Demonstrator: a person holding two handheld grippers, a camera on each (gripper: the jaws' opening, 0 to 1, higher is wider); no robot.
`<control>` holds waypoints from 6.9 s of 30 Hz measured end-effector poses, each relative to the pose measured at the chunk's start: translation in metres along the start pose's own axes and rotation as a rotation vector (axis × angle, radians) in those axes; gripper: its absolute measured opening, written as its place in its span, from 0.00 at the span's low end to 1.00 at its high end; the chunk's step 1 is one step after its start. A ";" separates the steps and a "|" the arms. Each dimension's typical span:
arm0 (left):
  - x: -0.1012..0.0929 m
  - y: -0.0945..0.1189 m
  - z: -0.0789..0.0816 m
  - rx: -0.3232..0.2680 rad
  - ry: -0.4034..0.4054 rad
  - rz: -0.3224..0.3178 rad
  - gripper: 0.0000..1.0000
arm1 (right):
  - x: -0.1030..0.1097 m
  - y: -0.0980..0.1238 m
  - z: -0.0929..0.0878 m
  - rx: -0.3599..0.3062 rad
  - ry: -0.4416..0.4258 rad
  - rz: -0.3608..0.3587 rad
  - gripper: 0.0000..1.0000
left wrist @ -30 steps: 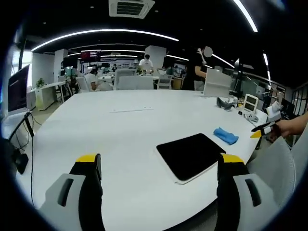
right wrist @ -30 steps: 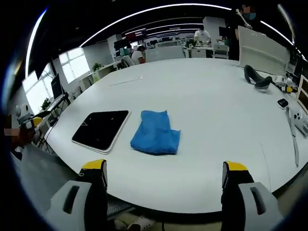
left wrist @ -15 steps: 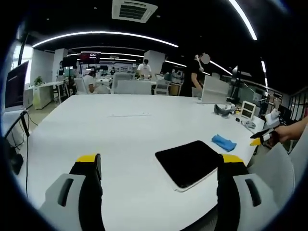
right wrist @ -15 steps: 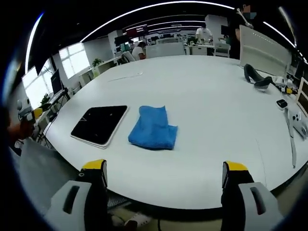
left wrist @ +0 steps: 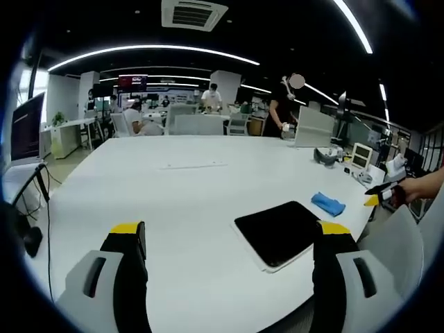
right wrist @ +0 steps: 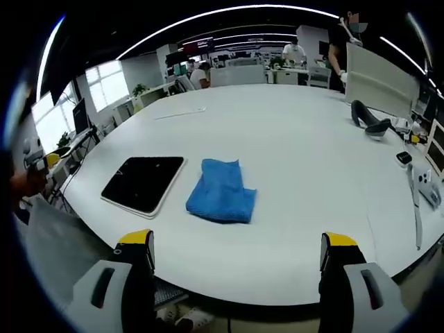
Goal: Wipe the mirror surface with the cleaning cloth until all visible marks leave the cleaned area.
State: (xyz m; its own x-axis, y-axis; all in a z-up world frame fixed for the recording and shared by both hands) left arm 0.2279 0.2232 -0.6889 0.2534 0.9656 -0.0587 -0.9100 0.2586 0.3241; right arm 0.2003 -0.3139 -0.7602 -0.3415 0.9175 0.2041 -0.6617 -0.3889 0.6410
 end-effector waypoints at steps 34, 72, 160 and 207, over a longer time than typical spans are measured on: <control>-0.005 -0.009 0.029 -0.068 -0.013 -0.010 0.99 | 0.011 0.031 -0.006 -0.059 -0.112 -0.028 0.98; 0.039 -0.017 0.015 0.015 -0.035 -0.029 0.99 | 0.015 -0.002 0.036 -0.008 0.017 0.058 0.98; 0.085 -0.012 0.002 0.055 -0.052 -0.006 0.99 | 0.034 -0.027 0.050 -0.040 -0.062 0.020 0.97; 0.074 -0.017 -0.010 0.124 -0.039 -0.051 0.99 | 0.007 -0.116 0.033 0.240 -0.102 -0.109 0.29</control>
State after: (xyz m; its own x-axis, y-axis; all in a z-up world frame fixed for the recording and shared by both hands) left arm 0.2585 0.2907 -0.7085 0.3128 0.9489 -0.0426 -0.8487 0.2993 0.4360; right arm 0.2966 -0.2597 -0.8083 -0.2000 0.9613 0.1894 -0.5099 -0.2672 0.8177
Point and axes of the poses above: the point that each gripper's makers call its tool centre point, and the gripper's own axes: y roughly backward along the fingers, x roughly to its left, z roughly out of its top, the point moved 8 cm from there along y, roughly backward along the fingers, and after that the axes turned 10 degrees about z, right-handed, at the moved point
